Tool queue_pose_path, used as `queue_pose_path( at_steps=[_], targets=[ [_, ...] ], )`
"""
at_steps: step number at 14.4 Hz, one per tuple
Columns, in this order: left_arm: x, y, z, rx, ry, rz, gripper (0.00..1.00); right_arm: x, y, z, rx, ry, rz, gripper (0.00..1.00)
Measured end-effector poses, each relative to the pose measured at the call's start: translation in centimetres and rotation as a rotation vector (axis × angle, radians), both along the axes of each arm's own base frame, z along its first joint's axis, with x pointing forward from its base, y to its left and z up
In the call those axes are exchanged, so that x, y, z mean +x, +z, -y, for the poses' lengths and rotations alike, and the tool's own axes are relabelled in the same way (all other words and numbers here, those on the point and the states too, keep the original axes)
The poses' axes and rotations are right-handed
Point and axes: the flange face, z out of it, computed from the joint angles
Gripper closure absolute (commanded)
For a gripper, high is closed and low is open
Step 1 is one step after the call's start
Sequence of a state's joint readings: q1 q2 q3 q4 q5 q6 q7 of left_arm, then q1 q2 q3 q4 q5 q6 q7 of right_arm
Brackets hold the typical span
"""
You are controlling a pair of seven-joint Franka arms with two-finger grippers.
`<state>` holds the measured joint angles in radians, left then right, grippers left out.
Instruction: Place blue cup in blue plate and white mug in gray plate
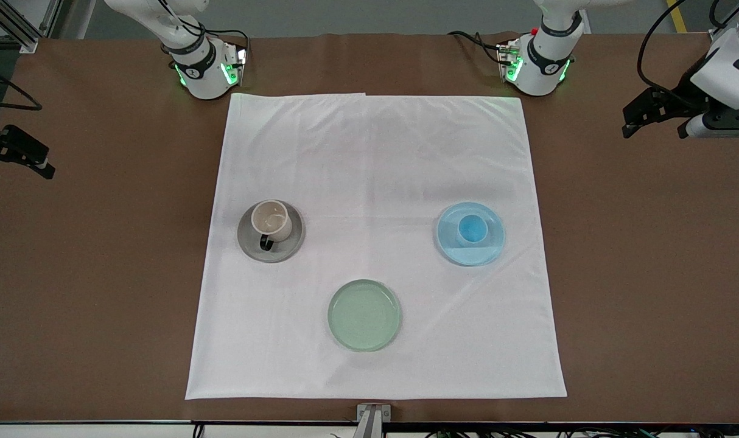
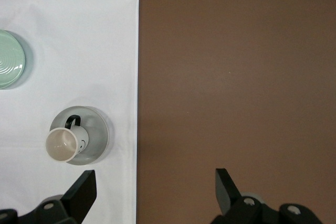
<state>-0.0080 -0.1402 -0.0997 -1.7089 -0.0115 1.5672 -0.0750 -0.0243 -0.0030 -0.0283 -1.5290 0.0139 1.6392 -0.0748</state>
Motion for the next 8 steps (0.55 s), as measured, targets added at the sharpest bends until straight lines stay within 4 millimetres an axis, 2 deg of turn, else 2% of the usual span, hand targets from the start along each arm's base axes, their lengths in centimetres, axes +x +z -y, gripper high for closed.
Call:
queue_pose_path(
  at_steps=[8],
  targets=[
    [0.95, 0.74, 0.01, 0.025, -0.005, 0.021, 0.0, 0.04, 0.25, 0.0, 0.0, 0.0, 0.005, 0.0]
  ],
)
